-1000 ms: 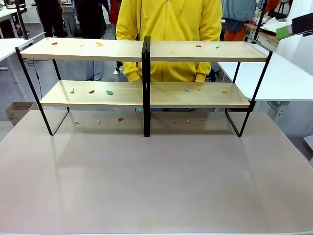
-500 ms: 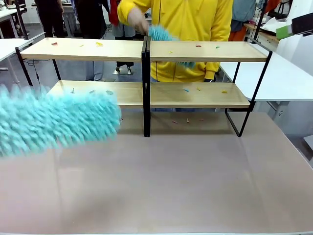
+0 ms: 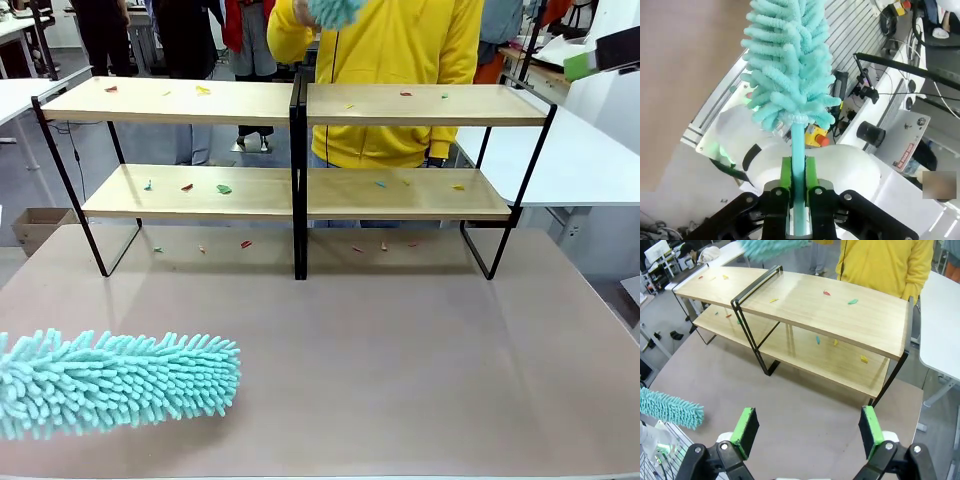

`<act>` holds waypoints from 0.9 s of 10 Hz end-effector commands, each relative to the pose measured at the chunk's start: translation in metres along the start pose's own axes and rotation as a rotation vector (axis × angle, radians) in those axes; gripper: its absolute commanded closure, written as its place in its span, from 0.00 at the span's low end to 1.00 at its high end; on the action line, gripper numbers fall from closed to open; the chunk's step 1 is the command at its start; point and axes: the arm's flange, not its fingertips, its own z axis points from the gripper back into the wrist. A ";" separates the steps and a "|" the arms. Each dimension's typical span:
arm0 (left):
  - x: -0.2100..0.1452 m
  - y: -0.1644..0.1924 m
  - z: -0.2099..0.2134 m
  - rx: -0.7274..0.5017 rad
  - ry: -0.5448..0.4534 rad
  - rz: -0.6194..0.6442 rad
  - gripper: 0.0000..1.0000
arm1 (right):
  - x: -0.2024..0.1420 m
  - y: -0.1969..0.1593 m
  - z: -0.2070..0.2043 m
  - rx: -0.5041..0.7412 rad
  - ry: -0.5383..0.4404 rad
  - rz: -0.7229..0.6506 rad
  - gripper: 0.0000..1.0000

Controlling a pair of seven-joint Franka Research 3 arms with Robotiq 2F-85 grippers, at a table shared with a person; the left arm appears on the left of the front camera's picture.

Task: Clean the shelves.
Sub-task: Clean a randomly selected level of the Shelf with the Duster.

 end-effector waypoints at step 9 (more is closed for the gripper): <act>0.145 0.031 -0.036 -0.075 -0.268 0.369 0.88 | 0.000 -0.002 0.001 0.002 -0.003 0.016 0.00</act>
